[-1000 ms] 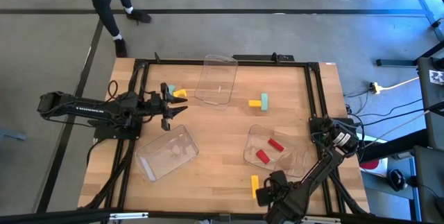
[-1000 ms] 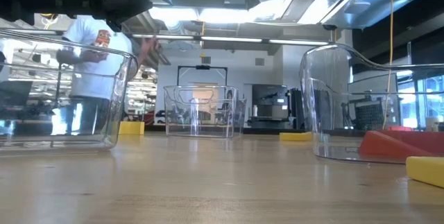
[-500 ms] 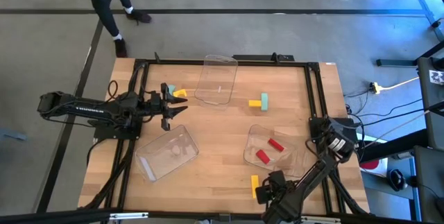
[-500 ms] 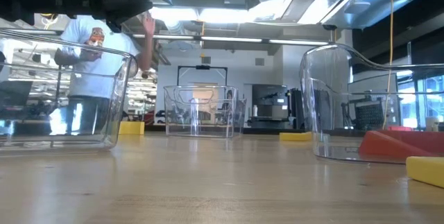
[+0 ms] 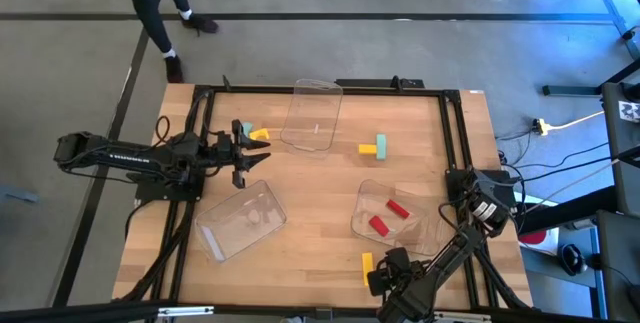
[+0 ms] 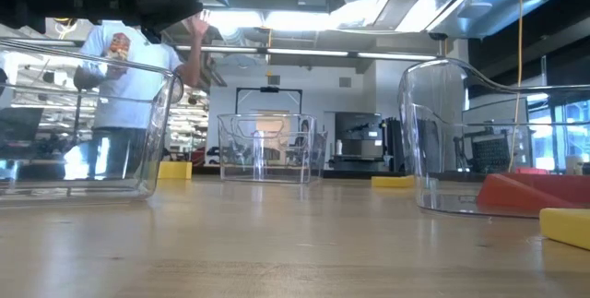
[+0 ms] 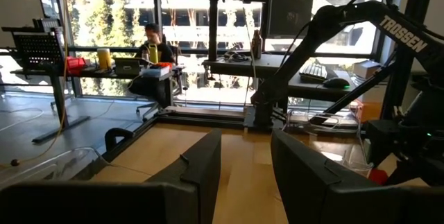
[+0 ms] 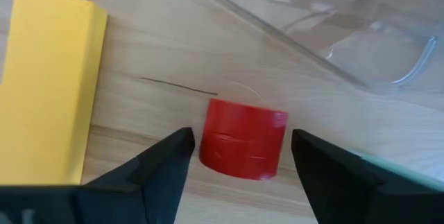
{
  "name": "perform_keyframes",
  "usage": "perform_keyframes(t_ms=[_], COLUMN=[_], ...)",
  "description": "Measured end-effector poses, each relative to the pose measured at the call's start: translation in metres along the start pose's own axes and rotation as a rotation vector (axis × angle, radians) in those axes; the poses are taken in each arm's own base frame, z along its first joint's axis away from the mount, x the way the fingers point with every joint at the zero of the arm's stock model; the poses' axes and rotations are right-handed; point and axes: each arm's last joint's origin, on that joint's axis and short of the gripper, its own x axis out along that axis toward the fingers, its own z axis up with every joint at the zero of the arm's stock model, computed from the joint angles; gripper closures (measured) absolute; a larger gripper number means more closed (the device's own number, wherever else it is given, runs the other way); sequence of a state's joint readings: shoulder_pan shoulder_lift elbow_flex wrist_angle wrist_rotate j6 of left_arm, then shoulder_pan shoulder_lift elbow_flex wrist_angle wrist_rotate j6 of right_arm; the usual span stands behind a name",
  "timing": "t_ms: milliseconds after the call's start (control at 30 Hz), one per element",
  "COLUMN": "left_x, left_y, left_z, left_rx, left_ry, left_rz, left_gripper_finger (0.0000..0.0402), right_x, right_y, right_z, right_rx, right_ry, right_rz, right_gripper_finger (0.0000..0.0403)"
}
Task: Sort & place blocks by color
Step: Put the the red block into the bottom right transparent bin
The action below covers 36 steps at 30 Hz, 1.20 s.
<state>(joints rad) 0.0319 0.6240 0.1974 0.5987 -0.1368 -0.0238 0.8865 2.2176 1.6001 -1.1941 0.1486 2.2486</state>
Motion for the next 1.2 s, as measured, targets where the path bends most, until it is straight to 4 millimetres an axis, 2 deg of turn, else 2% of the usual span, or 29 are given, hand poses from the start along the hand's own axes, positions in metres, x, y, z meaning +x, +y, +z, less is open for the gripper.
perform_keyframes(t_ms=[100, 333, 500, 633, 933, 1100, 1200], left_x=[0.0, 0.0, 0.0, 0.0, 0.0, 0.0, 0.0], left_y=[0.0, 0.0, 0.0, 0.0, 0.0, 0.0, 0.0], left_z=[0.0, 0.0, 0.0, 0.0, 0.0, 0.0, 0.0], left_rx=[0.0, 0.0, 0.0, 0.0, -0.001, -0.002, -0.001], left_ry=[0.0, 0.0, 0.0, 0.0, 0.0, 0.001, 0.001], left_rz=[0.0, 0.0, 0.0, 0.0, 0.0, 0.0, 0.0], left_gripper_finger=[0.0282, 0.0282, 0.0282, 0.0282, 0.0282, 0.0282, 0.0282], right_x=[0.001, 0.001, 0.0, -0.01, -0.073, -0.11, -0.126], right_y=[0.0, 0.001, 0.001, 0.004, 0.015, 0.026, 0.032], right_z=[0.0, -0.001, 0.0, 0.0, 0.005, 0.014, 0.026], right_rx=[0.003, 0.002, -0.045, -0.115, -0.454, -0.694, -0.83], right_ry=[0.003, 0.007, 0.007, -0.002, -0.007, -0.089, -0.143], right_rz=[0.004, 0.002, 0.001, -0.02, 0.082, 0.23, 0.268], right_gripper_finger=[0.0167, 0.0249, 0.0249, 0.0249, 0.025, 0.025, 0.025])
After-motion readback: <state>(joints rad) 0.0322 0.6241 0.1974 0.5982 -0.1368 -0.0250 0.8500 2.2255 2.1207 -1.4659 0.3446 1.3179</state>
